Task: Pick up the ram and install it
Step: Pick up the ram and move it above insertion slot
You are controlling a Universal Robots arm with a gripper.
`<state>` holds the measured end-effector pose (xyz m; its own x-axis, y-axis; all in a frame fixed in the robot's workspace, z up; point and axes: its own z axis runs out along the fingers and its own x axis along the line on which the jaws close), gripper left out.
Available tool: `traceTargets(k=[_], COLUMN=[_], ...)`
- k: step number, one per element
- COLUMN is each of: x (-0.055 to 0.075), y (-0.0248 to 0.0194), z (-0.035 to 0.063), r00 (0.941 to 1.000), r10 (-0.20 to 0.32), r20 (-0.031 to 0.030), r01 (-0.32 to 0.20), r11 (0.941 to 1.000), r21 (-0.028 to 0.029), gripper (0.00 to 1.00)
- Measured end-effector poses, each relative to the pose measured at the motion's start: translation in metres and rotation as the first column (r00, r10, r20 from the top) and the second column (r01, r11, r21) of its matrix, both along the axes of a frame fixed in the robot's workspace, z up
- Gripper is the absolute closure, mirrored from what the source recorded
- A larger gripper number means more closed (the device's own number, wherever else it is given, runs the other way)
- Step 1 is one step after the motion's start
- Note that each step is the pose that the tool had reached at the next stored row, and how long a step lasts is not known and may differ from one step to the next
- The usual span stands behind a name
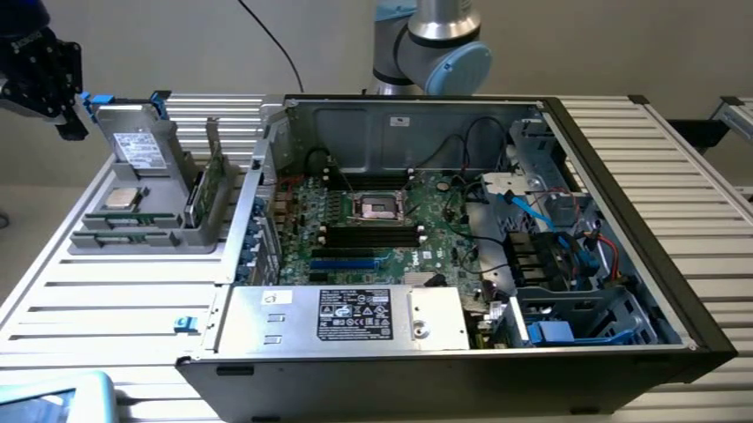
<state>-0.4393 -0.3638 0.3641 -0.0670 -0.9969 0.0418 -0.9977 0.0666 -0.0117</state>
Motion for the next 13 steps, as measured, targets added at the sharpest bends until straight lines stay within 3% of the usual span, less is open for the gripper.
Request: traceTargets(k=[7, 9, 12, 13], x=[0.0000, 0.0000, 0.0000, 0.0000], y=[0.0000, 0.0000, 0.0000, 0.0000], z=[0.0000, 0.0000, 0.0000, -0.0002], r00=[1.0000, 1.0000, 1.0000, 1.0000], r10=[0.000, 0.000, 0.000, 0.000], r20=[0.0001, 0.0001, 0.0001, 0.0001], r01=[0.000, 0.000, 0.000, 0.000], r11=[1.0000, 1.0000, 1.0000, 1.0000], r21=[0.0001, 0.0000, 0.0000, 0.0000], gripper=[0.88, 0.82, 0.64, 0.64])
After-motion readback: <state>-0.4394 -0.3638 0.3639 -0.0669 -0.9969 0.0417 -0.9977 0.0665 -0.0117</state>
